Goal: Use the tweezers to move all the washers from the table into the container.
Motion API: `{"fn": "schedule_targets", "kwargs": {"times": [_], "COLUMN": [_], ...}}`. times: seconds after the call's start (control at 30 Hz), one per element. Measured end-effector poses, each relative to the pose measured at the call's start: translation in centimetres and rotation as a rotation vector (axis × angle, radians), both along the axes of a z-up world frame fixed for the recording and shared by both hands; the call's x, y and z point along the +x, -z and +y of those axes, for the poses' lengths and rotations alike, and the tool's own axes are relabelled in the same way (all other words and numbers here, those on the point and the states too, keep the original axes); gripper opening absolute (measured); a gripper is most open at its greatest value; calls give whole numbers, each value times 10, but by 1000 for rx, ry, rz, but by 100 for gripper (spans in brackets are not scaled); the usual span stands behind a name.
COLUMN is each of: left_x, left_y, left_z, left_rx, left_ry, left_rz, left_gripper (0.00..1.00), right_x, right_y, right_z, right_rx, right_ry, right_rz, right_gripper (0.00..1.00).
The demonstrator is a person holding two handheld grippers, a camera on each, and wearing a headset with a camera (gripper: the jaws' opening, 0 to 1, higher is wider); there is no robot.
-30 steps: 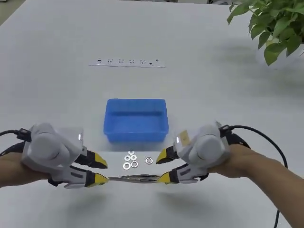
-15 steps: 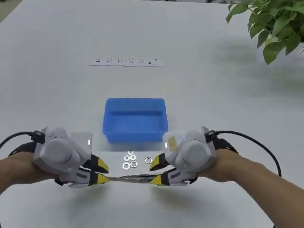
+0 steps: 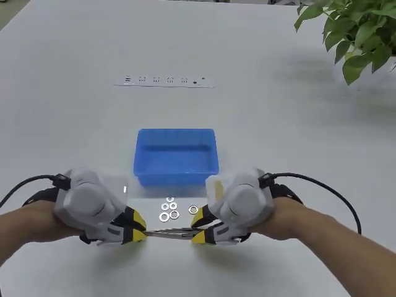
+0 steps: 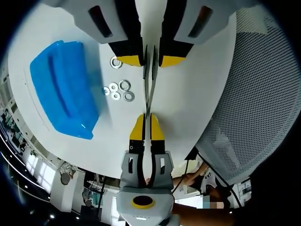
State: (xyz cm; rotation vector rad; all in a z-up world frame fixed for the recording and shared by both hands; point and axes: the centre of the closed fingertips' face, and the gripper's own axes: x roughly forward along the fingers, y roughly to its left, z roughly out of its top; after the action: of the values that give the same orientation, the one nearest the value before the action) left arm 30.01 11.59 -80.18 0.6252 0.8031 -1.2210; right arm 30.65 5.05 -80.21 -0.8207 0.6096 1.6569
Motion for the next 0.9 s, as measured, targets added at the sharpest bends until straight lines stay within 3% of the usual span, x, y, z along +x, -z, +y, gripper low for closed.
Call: {"fn": "schedule_targets", "kwargs": {"times": [0.3,0.63,0.9], "left_x": [4,1,0], "left_y": [0,1,-9], "left_z": [-3,-3,-2], "left_rx": [-19,-9,-8], "left_ry": [-24,12,32], "left_rz": [-15,-39,-60], "left_gripper": [9,6,6], "right_x": [-1,0,0], "right_y": [4,3,3], "right_z": [0,1,2], "right_rx": [1,4,4], "right_ry": [5,7,10], "right_rz": [-7,-19,-26], "right_gripper": [14,14,14]}}
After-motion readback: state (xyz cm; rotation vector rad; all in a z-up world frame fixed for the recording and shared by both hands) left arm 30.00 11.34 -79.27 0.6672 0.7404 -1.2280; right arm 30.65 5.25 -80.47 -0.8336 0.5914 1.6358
